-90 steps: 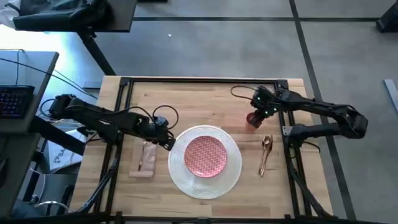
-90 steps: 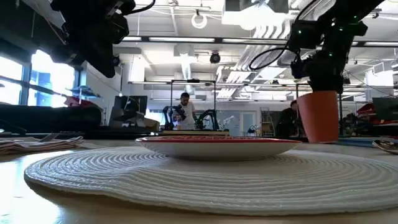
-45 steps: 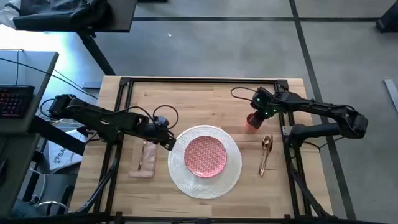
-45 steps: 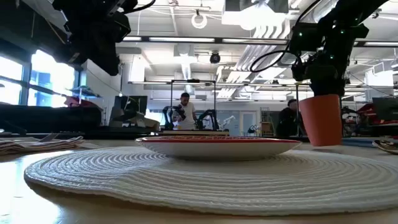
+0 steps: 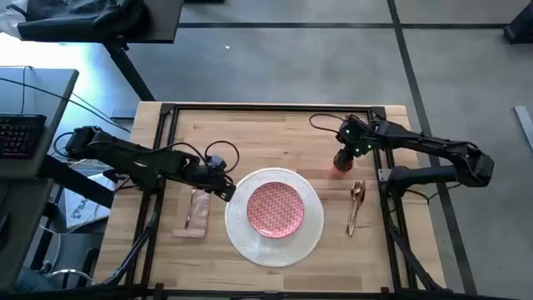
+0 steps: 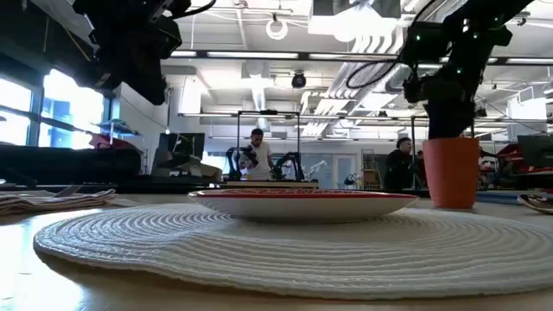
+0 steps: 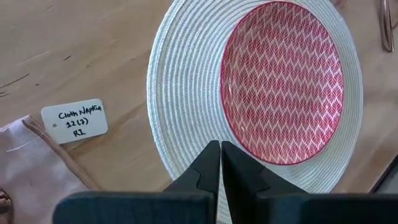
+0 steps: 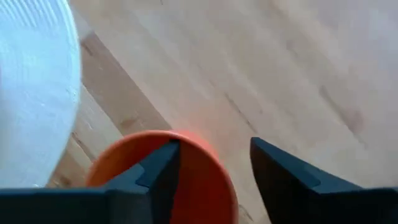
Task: Set table place
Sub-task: Put the orange cup in the middle right of the table, then return to Home Position
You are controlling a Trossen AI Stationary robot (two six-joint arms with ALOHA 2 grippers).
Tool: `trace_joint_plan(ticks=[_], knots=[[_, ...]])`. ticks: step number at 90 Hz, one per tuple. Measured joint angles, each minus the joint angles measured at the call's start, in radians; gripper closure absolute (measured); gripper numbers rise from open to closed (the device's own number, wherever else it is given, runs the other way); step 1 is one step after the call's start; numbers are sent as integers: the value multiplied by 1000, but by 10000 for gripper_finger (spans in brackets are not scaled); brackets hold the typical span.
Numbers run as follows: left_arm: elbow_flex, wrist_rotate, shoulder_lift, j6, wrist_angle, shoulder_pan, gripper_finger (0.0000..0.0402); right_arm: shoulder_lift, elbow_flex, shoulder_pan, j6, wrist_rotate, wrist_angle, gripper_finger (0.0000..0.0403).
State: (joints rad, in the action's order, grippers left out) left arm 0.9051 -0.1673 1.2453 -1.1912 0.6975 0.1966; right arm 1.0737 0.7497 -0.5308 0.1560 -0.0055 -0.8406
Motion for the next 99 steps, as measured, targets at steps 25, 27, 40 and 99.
trace_joint_plan(ticks=[25,27,40,99], knots=[[0,0,-3,115,-242,-49,402,-110,166,0,-42,28,-90,208],[0,1,-5,134,-274,-56,402,-122,179,0,-43,21,-93,208],[0,0,-29,243,-462,-110,402,-207,246,0,-38,-89,-95,208],[-65,152,-693,652,-189,-529,402,-728,94,0,343,-238,76,208]])
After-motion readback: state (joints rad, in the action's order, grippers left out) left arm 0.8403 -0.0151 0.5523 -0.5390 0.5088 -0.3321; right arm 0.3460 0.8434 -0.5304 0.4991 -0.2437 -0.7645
